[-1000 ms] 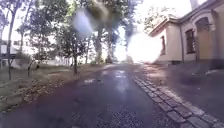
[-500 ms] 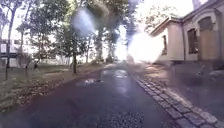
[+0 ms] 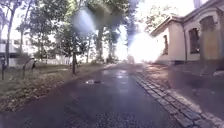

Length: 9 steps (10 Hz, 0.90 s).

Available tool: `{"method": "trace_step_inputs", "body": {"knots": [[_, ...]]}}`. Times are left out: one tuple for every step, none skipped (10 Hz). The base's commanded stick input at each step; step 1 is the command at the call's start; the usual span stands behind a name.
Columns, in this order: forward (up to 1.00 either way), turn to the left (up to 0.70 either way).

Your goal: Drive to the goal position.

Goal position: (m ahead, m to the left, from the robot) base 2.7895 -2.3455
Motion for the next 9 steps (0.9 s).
{"method": "trace_step_inputs", "body": {"knots": [[0.5,0.0],[0.5,0.0],[0.5,0.0],[0.5,0.0],[0.5,0.0],[0.5,0.0],[0.5,0.0],[0.5,0.0],[0.5,0.0]]}}
